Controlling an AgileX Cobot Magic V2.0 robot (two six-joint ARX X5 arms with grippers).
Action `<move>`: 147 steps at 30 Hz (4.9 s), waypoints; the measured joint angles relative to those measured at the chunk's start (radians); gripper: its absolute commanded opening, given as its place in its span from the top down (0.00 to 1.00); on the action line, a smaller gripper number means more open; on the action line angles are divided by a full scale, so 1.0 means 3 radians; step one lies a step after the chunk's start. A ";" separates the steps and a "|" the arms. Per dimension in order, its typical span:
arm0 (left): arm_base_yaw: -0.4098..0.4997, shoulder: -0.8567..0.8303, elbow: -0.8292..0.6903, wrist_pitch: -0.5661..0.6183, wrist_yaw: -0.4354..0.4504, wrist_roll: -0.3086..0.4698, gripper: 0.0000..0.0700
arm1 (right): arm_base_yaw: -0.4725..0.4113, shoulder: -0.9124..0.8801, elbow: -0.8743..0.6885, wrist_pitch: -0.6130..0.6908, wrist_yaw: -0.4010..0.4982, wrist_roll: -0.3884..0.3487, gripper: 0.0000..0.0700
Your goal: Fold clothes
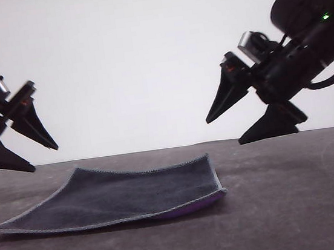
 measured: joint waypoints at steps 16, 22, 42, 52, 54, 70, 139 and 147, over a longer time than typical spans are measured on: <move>-0.0051 0.0853 0.0884 -0.0316 0.0351 0.0048 0.50 | 0.0067 0.0818 0.0669 -0.0010 -0.0263 0.0229 0.26; -0.0149 0.0903 0.0890 -0.0333 0.0399 0.0069 0.50 | 0.0161 0.0888 0.0675 -0.0012 -0.0307 0.0246 0.26; -0.0304 0.0905 0.0890 -0.0333 0.0334 0.0106 0.82 | 0.0229 0.0888 0.0681 0.0064 -0.0086 0.0255 0.88; -0.0305 0.0905 0.0890 -0.0342 0.0321 0.0139 1.00 | 0.0218 0.0889 0.0681 0.0075 -0.0100 0.0253 0.99; -0.0301 0.0905 0.0890 -0.0395 0.0325 0.0161 1.00 | 0.0189 0.0888 0.0681 0.0064 -0.0174 0.0253 0.99; -0.0145 0.0905 0.1239 -0.1877 0.0784 0.0694 1.00 | -0.0043 0.0888 0.0763 -0.0609 -0.1518 0.0198 0.99; -0.0135 0.0433 0.1283 -0.3863 0.0769 0.1999 0.54 | 0.0116 0.0182 0.0781 -0.2660 -0.0960 -0.1221 0.38; 0.0000 -0.0166 0.1304 -0.3314 0.0041 0.1613 0.54 | 0.0108 -0.0659 0.0778 -0.3258 0.0476 -0.1223 0.38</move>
